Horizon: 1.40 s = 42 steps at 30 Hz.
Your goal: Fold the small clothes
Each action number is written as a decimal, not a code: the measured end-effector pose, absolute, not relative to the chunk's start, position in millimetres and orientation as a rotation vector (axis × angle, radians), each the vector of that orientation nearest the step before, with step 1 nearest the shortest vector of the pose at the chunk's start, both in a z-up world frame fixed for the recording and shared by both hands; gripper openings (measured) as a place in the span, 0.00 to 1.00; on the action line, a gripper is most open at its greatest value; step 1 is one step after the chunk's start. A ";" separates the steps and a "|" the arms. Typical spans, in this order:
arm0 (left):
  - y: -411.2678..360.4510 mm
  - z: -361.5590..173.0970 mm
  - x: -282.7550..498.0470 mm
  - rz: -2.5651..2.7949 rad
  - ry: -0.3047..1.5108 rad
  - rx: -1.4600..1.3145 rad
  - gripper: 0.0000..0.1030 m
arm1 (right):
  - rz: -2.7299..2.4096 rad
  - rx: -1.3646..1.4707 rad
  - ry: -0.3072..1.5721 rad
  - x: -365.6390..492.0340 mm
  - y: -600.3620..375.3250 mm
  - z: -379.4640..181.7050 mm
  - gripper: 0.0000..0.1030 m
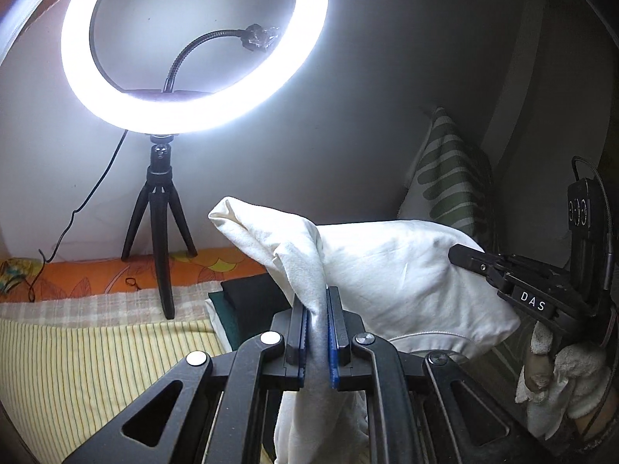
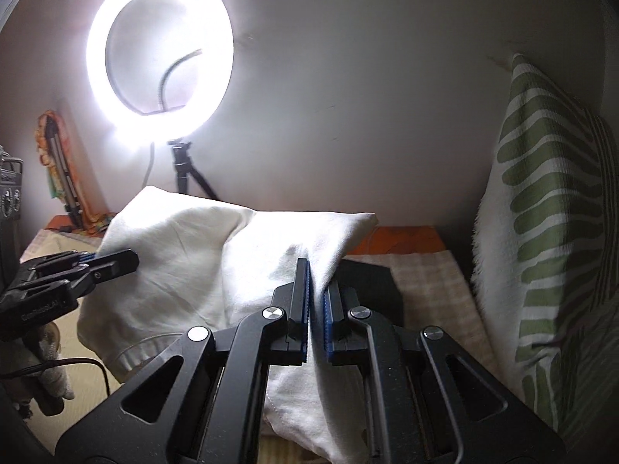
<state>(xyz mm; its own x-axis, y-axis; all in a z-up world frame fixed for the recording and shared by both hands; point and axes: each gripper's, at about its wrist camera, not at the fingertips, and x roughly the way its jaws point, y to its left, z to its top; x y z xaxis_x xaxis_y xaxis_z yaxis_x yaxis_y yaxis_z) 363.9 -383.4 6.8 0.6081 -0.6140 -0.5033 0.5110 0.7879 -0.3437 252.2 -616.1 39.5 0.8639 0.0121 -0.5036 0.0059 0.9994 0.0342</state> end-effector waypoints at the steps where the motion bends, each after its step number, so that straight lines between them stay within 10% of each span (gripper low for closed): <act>1: -387.1 4.7 368.8 -0.651 0.649 -0.174 0.05 | -0.005 0.030 0.531 258.8 -619.8 37.0 0.07; 12: -402.8 -33.5 393.9 -0.590 0.743 -0.143 0.08 | -0.098 0.069 0.629 297.6 -663.8 -10.8 0.07; 16: -397.2 -33.4 393.4 -0.560 0.756 -0.142 0.44 | -0.189 0.076 0.671 296.9 -676.4 -19.5 0.19; 18: -395.0 -29.1 388.9 -0.558 0.736 -0.126 0.56 | -0.197 0.092 0.651 290.4 -680.2 -16.8 0.47; 25: -395.1 -16.8 373.9 -0.539 0.705 -0.068 0.89 | -0.193 0.090 0.619 278.6 -671.6 -2.9 0.65; 42: -366.9 12.0 320.8 -0.497 0.691 -0.002 1.00 | -0.153 0.095 0.554 237.8 -619.9 29.6 0.95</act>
